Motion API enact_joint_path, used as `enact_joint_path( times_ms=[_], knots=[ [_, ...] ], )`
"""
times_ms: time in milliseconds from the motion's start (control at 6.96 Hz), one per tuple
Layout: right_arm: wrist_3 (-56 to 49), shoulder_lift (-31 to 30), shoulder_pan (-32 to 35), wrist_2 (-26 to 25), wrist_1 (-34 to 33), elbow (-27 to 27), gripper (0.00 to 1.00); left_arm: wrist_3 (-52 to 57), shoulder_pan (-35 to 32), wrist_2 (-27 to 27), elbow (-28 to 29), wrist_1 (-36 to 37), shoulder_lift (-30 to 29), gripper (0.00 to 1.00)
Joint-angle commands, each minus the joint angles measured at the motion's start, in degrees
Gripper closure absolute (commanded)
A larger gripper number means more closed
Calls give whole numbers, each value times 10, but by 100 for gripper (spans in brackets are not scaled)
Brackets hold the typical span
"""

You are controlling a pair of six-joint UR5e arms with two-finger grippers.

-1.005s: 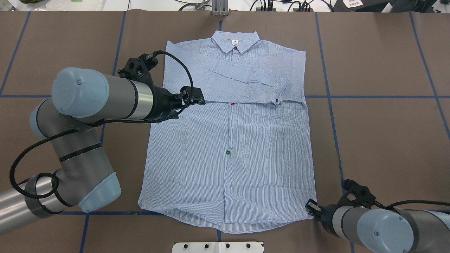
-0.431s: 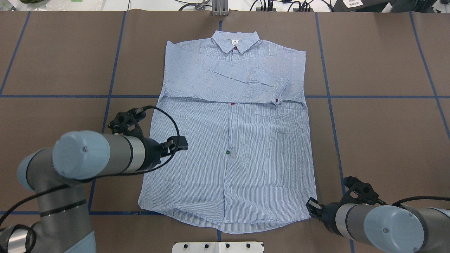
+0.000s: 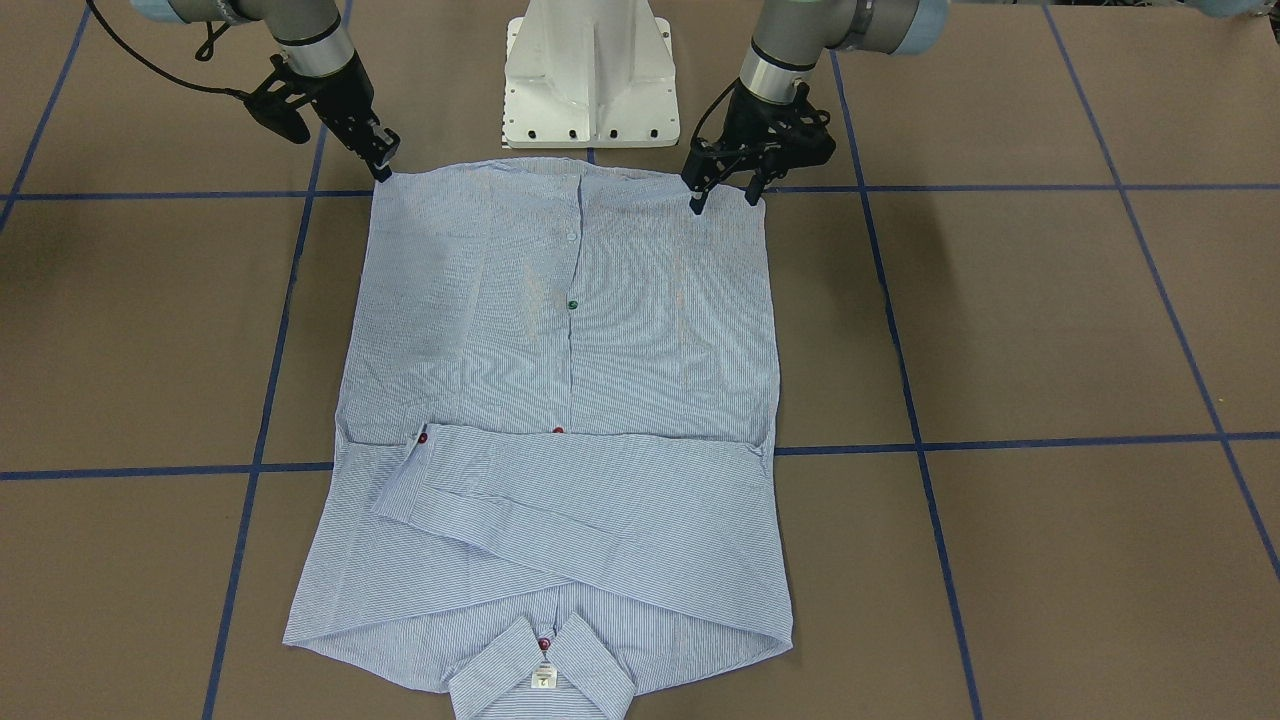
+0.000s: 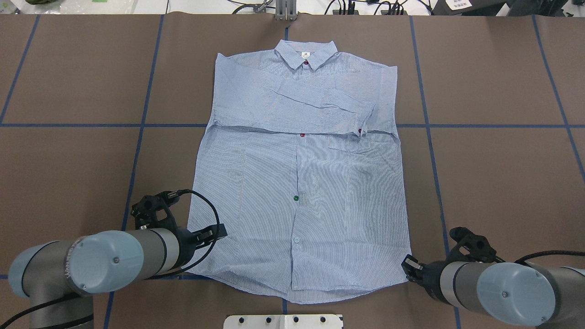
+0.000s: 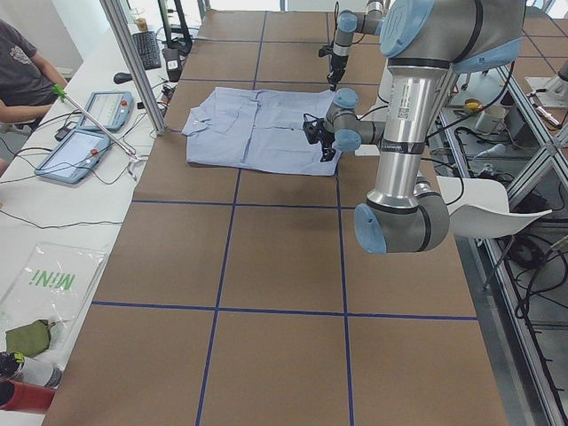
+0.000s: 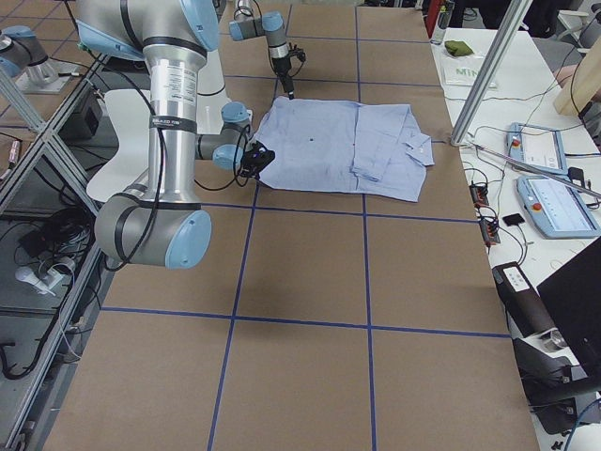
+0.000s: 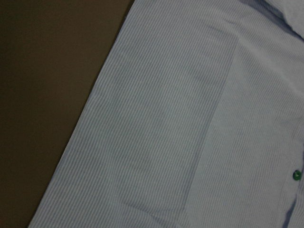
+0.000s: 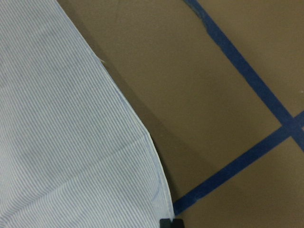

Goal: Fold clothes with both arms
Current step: 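Close both grippers on the two hem corners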

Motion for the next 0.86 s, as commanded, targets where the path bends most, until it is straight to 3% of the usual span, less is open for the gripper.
enact_joint_path(
  times_ms=[0,287,718],
  knots=[
    [0,-3,0,0,0,0,100,-16,18,6,-1,1,34,21],
    [0,-3,0,0,0,0,100,-17,20,6,0,1,41,25],
    [0,1,0,0,0,0,100,-35,33,6,2,1,40,42]
  ],
)
